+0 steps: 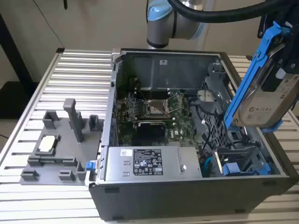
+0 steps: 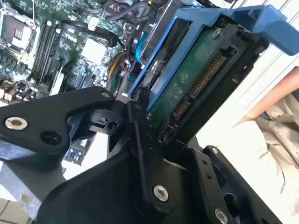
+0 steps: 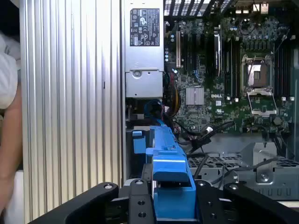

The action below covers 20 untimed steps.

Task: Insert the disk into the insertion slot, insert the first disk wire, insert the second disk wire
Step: 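Insert the disk into the insertion slot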

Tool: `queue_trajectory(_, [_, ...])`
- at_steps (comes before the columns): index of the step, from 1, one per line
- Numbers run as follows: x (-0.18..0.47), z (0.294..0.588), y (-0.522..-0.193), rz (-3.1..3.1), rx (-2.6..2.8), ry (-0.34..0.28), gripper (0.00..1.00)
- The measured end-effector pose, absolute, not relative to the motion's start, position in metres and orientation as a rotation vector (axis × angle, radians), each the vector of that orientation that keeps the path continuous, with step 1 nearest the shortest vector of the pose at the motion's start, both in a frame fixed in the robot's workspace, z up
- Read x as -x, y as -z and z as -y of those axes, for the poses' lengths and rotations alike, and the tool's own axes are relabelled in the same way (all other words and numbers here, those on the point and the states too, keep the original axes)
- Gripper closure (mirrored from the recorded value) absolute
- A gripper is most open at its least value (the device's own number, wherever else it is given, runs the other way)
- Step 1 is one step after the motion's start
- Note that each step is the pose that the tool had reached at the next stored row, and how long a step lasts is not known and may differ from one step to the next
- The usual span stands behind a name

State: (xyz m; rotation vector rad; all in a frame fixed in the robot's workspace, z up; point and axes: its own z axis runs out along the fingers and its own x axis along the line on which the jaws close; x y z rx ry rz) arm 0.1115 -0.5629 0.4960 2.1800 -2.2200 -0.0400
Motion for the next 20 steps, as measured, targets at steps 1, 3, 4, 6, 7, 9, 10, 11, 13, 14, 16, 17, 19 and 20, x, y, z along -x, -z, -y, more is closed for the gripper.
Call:
queue_trajectory(1, [-0.1115,0.5629,-0.496,2.22,-2.18,0.04,0.67])
queue_trajectory(3, [-0.1114,0.5629,-0.4959,2.22,-2.18,0.04,0.67])
queue_trajectory(4, [-0.1115,0.5629,-0.496,2.22,-2.18,0.04,0.67])
queue_trajectory(6, [-0.1114,0.5629,-0.496,2.22,-2.18,0.04,0.67])
queue_trajectory(7, [-0.1115,0.5629,-0.4959,2.22,-2.18,0.04,0.67])
queue_trajectory(9, [-0.1115,0.5629,-0.4959,2.22,-2.18,0.04,0.67])
queue_trajectory(10, [-0.1115,0.5629,-0.4959,2.22,-2.18,0.04,0.67])
queue_trajectory(11, [-0.1115,0.5629,-0.4955,2.22,-2.18,0.04,0.67])
queue_trajectory(13, [-0.1115,0.5629,-0.4942,2.22,-2.18,0.04,0.67])
queue_trajectory(14, [-0.1115,0.5629,-0.4933,2.22,-2.18,0.04,0.67])
queue_trajectory(16, [-0.1114,0.5629,-0.4911,2.221,-2.18,0.039,0.67])
queue_trajectory(17, [-0.1115,0.5629,-0.4899,2.221,-2.181,0.038,0.67])
queue_trajectory(19, [-0.1115,0.5629,-0.4873,2.221,-2.181,0.036,0.67])
queue_trajectory(20, [-0.1115,0.5629,-0.4861,2.222,-2.182,0.034,0.67])
